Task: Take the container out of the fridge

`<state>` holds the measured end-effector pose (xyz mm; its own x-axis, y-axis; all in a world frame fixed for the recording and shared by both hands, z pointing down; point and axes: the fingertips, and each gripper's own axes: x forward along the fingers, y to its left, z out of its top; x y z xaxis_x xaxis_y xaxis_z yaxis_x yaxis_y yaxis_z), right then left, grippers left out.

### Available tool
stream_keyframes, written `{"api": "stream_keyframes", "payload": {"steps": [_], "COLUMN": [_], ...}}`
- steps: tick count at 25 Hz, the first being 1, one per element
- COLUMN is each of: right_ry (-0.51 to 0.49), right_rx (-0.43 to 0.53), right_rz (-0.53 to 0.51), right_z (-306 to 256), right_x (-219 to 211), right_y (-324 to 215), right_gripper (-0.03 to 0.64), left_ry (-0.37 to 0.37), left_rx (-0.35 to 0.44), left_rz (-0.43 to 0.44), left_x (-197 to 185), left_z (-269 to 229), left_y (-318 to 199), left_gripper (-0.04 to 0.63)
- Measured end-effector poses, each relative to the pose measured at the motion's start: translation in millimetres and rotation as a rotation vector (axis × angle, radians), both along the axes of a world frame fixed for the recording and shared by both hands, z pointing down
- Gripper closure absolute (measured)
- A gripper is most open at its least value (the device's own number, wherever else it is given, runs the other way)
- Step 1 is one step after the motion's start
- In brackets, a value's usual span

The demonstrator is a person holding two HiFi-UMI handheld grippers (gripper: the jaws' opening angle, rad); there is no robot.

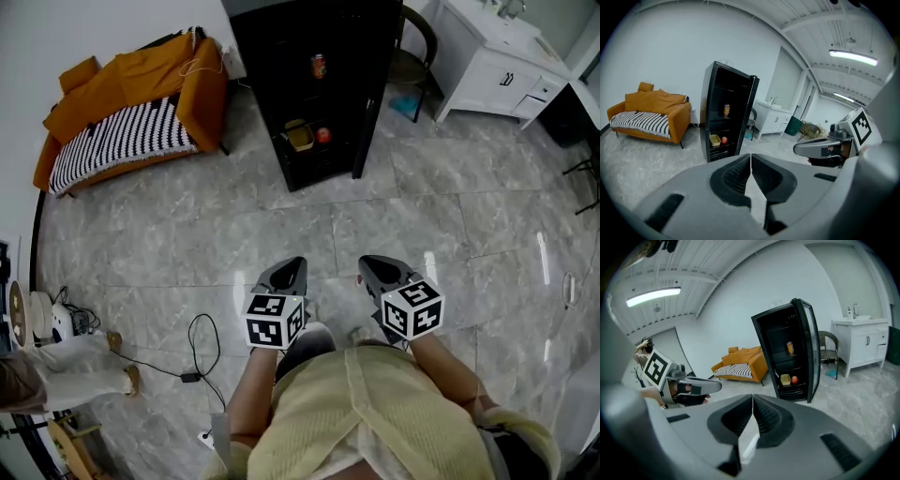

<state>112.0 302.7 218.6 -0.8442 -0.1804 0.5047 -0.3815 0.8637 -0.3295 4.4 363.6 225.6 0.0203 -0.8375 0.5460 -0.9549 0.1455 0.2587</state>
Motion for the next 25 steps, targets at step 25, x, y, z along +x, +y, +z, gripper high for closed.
{"api": "stream_keyframes", "payload": {"steps": [25], "right_ry": [0.05], "right_rx": [-0.021], "right_rz": [0.136], "right_z": [-2], "right_x": [-99], "right_y": [-6], "right_gripper": [0.588], "left_ry": [0.056], "left_rx": [-0.035], "left_rz": [0.227], "left_x": [-79], "left_z": [28], "left_y": [-19], "left_gripper": [0.569]}}
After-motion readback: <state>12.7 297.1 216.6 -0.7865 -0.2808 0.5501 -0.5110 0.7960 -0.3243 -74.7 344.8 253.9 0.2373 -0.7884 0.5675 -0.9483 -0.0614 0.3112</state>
